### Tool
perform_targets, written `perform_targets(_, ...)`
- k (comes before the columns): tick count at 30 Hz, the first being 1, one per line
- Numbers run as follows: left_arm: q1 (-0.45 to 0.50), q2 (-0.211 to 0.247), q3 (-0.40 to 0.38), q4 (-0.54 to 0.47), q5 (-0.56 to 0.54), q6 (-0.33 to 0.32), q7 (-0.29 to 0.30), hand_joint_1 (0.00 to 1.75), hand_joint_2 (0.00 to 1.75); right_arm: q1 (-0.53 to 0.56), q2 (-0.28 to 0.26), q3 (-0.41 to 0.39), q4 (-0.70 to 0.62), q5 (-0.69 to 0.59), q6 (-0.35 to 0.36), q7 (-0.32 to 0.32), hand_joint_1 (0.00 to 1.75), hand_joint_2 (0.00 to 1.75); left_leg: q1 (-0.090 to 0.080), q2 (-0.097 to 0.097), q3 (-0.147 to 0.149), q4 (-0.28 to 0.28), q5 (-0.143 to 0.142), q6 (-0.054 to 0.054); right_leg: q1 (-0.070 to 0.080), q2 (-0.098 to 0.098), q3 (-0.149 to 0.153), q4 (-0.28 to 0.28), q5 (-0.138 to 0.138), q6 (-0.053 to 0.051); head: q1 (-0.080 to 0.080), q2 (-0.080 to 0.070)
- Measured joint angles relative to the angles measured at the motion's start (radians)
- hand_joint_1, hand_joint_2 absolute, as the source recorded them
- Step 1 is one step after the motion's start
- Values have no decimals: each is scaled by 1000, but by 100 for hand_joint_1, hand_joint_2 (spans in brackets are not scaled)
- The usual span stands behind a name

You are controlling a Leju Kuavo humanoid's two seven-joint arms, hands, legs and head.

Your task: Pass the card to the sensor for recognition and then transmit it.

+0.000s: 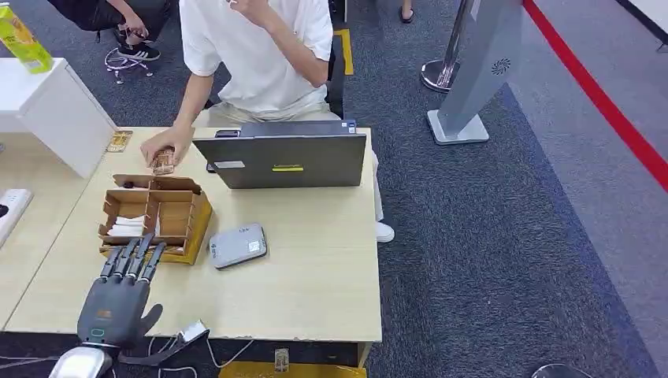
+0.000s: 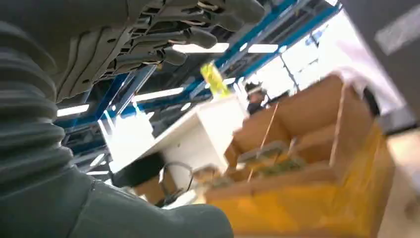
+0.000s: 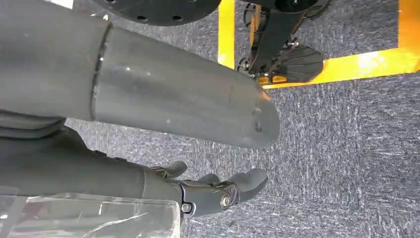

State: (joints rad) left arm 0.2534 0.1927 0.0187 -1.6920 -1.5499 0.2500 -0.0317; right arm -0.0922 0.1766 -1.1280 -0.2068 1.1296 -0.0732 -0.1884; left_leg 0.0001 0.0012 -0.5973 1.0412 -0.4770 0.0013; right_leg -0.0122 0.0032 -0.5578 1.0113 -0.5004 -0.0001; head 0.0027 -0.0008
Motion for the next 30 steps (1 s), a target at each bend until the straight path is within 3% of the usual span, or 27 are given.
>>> perform_targets(3,-13,-10,39,40,0,-28,10,0,175,0,0,0,0,14,0,-2,0,0,0,0,0,0,0,0,0,0,0,0,0,0,0,0)
perform_targets(13,-17,-14,51,54,0,-33,10,0,175,0,0,1,0,16,0,-3,0,0,0,0,0,0,0,0,0,0,0,0,0,0,0,0)
perform_targets(15,-80,-29,102,132,0,-41,37,0,175,-1,1,5,0,43,16,-1,0,0,0,-1,0,0,1,0,0,-1,0,0,0,-1,0,0)
perform_targets(16,-134,-34,103,186,0,-9,72,0,175,-3,2,16,0,54,18,-3,0,0,0,-1,0,0,1,0,0,-2,0,0,1,-1,1,0)
perform_targets(21,-198,-44,95,227,0,24,113,0,175,-4,2,27,0,72,19,-2,0,0,0,-1,0,1,1,0,0,-2,0,0,1,-1,1,0)
perform_targets(30,-305,-54,13,292,-1,25,172,0,175,-6,4,38,0,89,24,-1,0,0,0,-1,0,1,1,0,0,-1,0,0,1,-1,0,0)
